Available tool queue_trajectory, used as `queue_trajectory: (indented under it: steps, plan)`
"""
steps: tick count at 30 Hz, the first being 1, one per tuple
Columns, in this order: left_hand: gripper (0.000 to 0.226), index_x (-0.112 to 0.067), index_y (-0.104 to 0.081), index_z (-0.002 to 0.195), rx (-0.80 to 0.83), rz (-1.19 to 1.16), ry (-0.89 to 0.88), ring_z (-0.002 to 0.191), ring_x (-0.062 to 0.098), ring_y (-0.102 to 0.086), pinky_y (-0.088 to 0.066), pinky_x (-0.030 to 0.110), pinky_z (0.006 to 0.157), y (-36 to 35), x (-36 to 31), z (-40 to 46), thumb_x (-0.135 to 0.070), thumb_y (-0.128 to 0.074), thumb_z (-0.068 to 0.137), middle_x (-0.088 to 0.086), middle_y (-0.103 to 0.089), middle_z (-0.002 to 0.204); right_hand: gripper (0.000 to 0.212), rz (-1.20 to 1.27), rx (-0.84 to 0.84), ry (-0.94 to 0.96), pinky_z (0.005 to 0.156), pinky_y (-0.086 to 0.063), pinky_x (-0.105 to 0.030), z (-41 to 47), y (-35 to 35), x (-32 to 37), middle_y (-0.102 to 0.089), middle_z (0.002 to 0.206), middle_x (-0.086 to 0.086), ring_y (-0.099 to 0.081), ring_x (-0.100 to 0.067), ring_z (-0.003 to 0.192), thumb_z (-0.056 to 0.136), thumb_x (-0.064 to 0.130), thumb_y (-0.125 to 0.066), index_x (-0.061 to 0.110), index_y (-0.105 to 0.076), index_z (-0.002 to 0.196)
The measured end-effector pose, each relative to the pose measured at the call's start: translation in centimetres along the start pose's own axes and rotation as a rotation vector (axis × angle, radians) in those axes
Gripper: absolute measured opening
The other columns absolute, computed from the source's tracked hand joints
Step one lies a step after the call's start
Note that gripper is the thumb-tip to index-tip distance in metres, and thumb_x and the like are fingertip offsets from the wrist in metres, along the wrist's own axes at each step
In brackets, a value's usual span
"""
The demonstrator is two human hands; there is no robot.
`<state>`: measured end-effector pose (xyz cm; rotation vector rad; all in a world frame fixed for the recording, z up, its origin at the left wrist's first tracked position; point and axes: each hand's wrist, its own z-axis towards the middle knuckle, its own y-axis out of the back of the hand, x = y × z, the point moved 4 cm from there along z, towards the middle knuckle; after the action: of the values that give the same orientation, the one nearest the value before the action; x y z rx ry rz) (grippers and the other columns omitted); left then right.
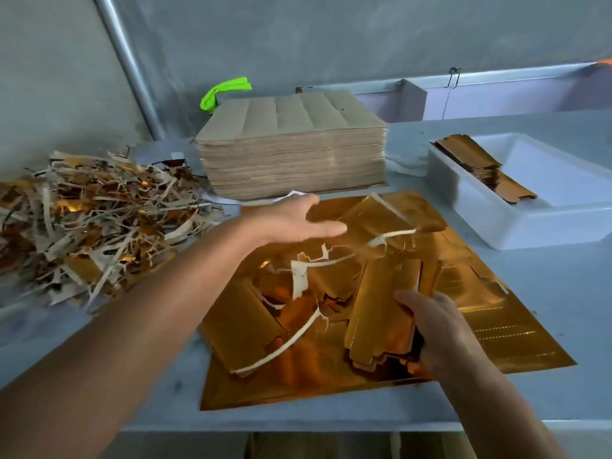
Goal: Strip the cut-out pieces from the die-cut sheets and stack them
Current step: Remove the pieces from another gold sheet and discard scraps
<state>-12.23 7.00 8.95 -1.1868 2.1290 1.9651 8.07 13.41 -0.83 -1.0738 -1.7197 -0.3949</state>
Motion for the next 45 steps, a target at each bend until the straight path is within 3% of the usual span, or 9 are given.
queue_trajectory:
  steps: [5,10,16,22,27,32,37,41,45]
  plan:
    - [0.105,-0.046,-0.019,0.143,0.410,0.303,-0.148,0.138,0.019,-0.018,-0.032,0.053,0.108,-4.8,1.7,-4.4,-0.060,-0.078,0.058,-0.008,-0.015,0.152,0.016,0.007,-0.003,-0.007,0.054,-0.048,-0.038,-0.3,0.1,-0.2,-0.062,0.092,-0.006,-0.061,-0.027,0.079,0.095,0.017,-0.054,0.018,-0.045,0.108]
    - [0.024,-0.033,-0.058,0.095,0.235,0.335,-0.167,0.101,0.016,-0.051,-0.044,0.027,0.073,-5.9,2.4,-3.5,-0.027,-0.074,0.079,-0.009,-0.051,0.107,0.024,0.019,-0.010,-0.001,0.060,-0.048,-0.044,-0.7,0.4,-0.5,-0.059,0.099,-0.008,-0.059,-0.029,0.083,0.093,0.018,-0.056,0.021,-0.042,0.112]
    - [0.007,-0.013,-0.056,0.087,-0.306,-0.690,0.092,0.053,0.010,-0.046,-0.034,0.014,0.035,-1.7,2.6,0.7,-0.010,-0.057,0.092,0.004,-0.056,0.075,0.007,0.016,-0.040,0.065,0.060,-0.050,-0.043,-1.2,1.3,0.0,-0.064,0.093,-0.008,-0.063,-0.029,0.081,0.095,0.018,-0.053,0.021,-0.048,0.100]
    - [0.009,-0.004,-0.056,0.085,-0.430,-1.596,0.153,0.040,0.011,-0.056,-0.038,0.016,0.033,-0.1,-0.7,1.9,-0.010,-0.058,0.092,0.012,-0.063,0.079,0.009,-0.003,-0.117,0.159,0.065,-0.057,-0.042,-1.3,1.5,1.3,-0.070,0.088,-0.015,-0.069,-0.032,0.078,0.095,0.015,-0.052,0.020,-0.057,0.090]
    - [0.003,-0.009,-0.059,0.092,-0.448,-1.253,0.099,0.057,0.012,-0.059,-0.044,0.017,0.038,-2.6,-3.0,0.9,-0.011,-0.061,0.090,0.006,-0.064,0.077,0.014,0.024,-0.147,0.232,0.052,-0.050,-0.027,-0.9,0.9,1.6,-0.071,0.073,0.001,-0.067,-0.021,0.072,0.096,0.024,-0.052,0.025,-0.062,0.085]
    - [0.015,-0.013,-0.057,0.100,-0.300,-1.290,0.099,0.077,0.016,-0.066,-0.054,0.026,0.059,-7.2,-4.3,-0.2,-0.022,-0.061,0.089,0.005,-0.063,0.092,0.020,0.073,-0.121,0.191,0.083,-0.055,-0.048,-0.6,-0.4,0.4,-0.073,0.090,-0.011,-0.070,-0.028,0.088,0.097,0.013,-0.047,0.016,-0.066,0.097]
    - [0.104,-0.036,-0.042,0.119,-0.212,-0.875,-0.097,0.104,0.007,-0.054,-0.039,0.030,0.094,-9.8,-5.1,-3.1,-0.087,-0.064,0.031,-0.010,-0.057,0.115,0.020,0.057,-0.176,0.268,0.082,-0.056,-0.044,-0.4,-0.8,0.2,-0.071,0.088,-0.007,-0.068,-0.024,0.088,0.098,0.017,-0.045,0.017,-0.065,0.094]
    - [0.076,-0.042,-0.044,0.103,-0.213,-0.670,-0.224,0.104,0.003,-0.055,-0.046,0.018,0.083,-10.6,-6.0,-4.1,-0.075,-0.073,0.041,-0.009,-0.055,0.116,0.018,-0.094,-0.230,0.427,0.079,-0.056,-0.047,-1.0,-1.3,0.6,-0.070,0.091,-0.003,-0.067,-0.022,0.086,0.096,0.020,-0.046,0.017,-0.064,0.098]
    - [0.041,-0.025,-0.062,0.091,-0.538,-0.412,-0.195,0.085,0.001,-0.055,-0.042,0.008,0.063,-10.0,-6.0,-4.1,-0.059,-0.068,0.070,-0.011,-0.057,0.095,0.018,-0.250,-0.293,0.541,0.074,-0.056,-0.041,-1.4,-1.6,1.0,-0.067,0.082,0.004,-0.064,-0.013,0.076,0.098,0.021,-0.044,0.021,-0.061,0.090]
